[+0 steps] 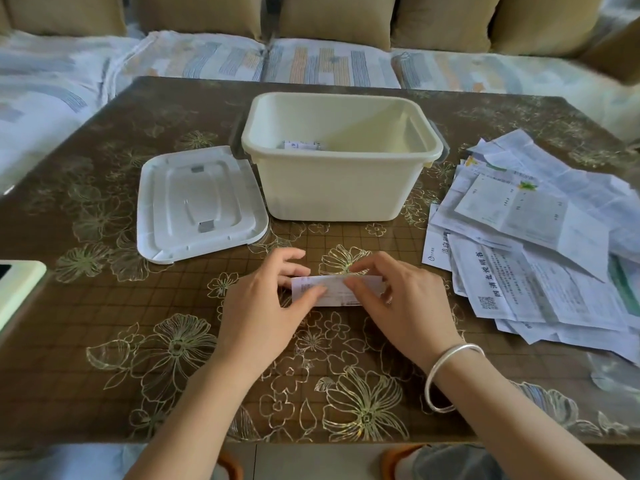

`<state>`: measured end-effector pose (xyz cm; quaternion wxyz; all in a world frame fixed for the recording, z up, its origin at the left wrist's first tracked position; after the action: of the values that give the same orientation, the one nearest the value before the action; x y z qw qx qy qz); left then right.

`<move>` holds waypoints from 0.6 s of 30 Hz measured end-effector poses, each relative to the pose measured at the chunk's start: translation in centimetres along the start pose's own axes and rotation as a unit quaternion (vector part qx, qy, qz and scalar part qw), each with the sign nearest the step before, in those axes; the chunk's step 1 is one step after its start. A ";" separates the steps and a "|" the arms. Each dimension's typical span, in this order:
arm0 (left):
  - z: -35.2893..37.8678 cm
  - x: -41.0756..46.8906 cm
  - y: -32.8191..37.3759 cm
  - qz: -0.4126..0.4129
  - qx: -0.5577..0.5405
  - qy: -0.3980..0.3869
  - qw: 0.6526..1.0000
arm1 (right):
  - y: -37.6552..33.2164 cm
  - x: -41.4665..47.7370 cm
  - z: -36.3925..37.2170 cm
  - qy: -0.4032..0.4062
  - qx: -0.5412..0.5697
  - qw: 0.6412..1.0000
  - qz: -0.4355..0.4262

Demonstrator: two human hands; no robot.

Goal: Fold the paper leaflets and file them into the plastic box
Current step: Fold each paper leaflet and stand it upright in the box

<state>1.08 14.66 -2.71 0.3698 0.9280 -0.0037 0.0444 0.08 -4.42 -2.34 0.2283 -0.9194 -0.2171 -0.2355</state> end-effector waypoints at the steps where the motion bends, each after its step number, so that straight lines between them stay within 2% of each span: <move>1: 0.2 0.1 0.0 -0.005 0.007 0.011 1.000 | 0.1 0.0 0.2 0.001 -0.003 1.000 0.010; 11: 1.4 0.2 0.3 0.030 0.107 0.071 0.991 | 0.0 0.2 1.4 -0.003 -0.058 0.998 -0.003; 18: 1.4 0.0 0.7 0.060 0.132 0.098 0.985 | -0.7 0.6 1.0 -0.058 -0.115 0.992 0.015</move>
<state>1.17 13.21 -3.26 0.2389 0.9581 -0.0167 0.1573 0.55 -3.17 -2.59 0.1120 -0.9547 -0.1878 -0.2016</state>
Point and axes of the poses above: each hand's wrist, its own x-axis towards the middle knuckle, its own z-axis out of the palm, y = z × x, the point moved 1 cm from there along x, towards the middle knuckle, and after that the axes turned 14 degrees about -z, right-handed, at the moved point
